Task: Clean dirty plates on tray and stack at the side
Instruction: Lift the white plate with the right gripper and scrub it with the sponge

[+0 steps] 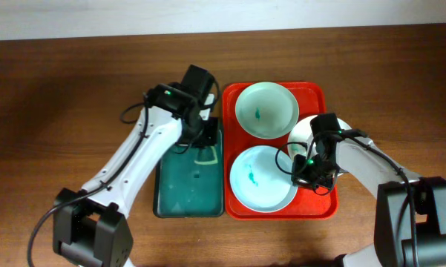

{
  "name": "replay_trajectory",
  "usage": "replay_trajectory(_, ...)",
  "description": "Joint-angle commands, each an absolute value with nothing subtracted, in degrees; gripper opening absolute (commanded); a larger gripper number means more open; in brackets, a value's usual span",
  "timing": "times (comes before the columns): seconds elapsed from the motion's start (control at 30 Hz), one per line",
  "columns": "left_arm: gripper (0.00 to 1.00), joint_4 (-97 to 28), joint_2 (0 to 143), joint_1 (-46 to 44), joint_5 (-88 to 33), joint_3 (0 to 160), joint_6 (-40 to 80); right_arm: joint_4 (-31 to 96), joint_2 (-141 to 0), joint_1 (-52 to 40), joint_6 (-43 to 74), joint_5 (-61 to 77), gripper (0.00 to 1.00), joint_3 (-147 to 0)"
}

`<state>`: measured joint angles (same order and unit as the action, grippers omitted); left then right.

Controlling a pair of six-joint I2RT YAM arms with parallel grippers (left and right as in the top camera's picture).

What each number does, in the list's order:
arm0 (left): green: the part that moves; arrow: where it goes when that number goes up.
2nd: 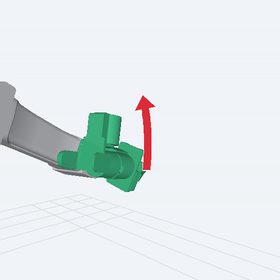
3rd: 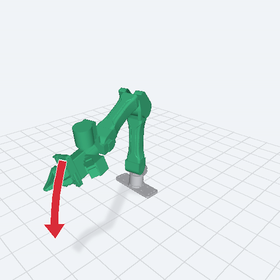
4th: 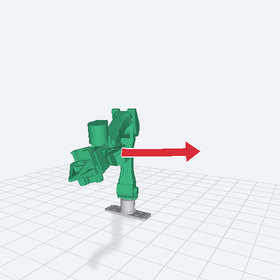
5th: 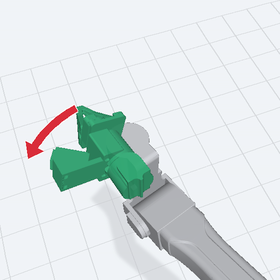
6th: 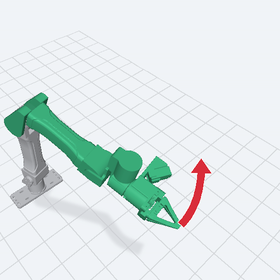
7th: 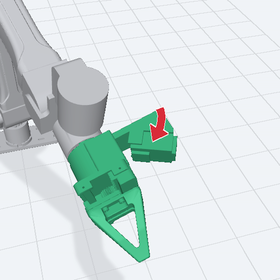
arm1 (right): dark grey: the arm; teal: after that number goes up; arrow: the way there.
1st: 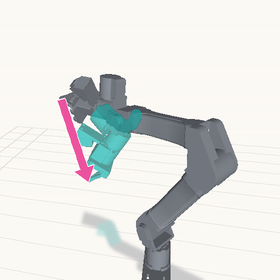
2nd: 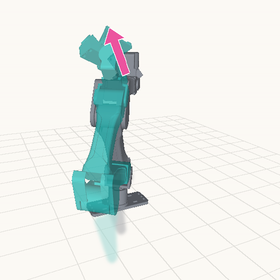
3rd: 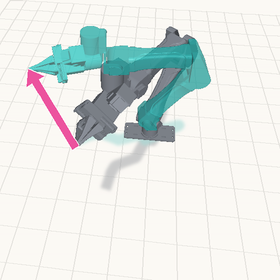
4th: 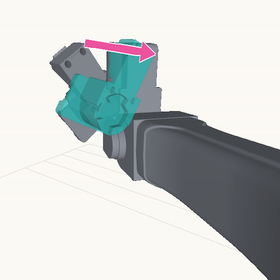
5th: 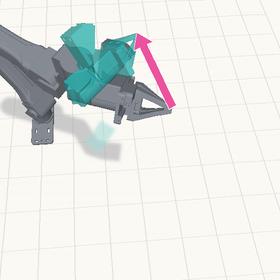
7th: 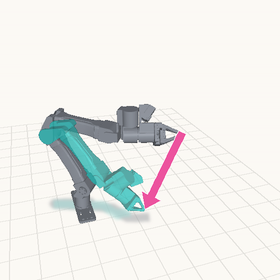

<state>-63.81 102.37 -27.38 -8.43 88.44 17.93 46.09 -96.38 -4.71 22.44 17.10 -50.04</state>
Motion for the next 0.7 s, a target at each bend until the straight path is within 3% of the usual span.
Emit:
replay_trajectory(0.0, 0.00, -60.84, 102.59, -32.25, -10.35, 88.86, 17.67, 46.11, -98.30, -4.38, 27.07, 8.73, 0.04, -49.52)
replay_trajectory(0.2, 0.00, -49.87, 114.02, -42.02, -13.65, 88.84, 25.06, 47.79, -98.30, -4.38, 26.83, 8.69, 0.04, -49.52)
replay_trajectory(0.4, 0.00, -43.07, 124.42, -43.13, -19.99, 88.86, 25.26, 48.01, -98.30, -4.43, 26.83, 8.51, 0.04, -49.52)
replay_trajectory(0.67, 0.00, -55.86, 127.17, -41.08, 12.29, 90.96, 27.40, 48.84, -98.30, -4.43, 26.85, 8.32, 0.05, -49.52)
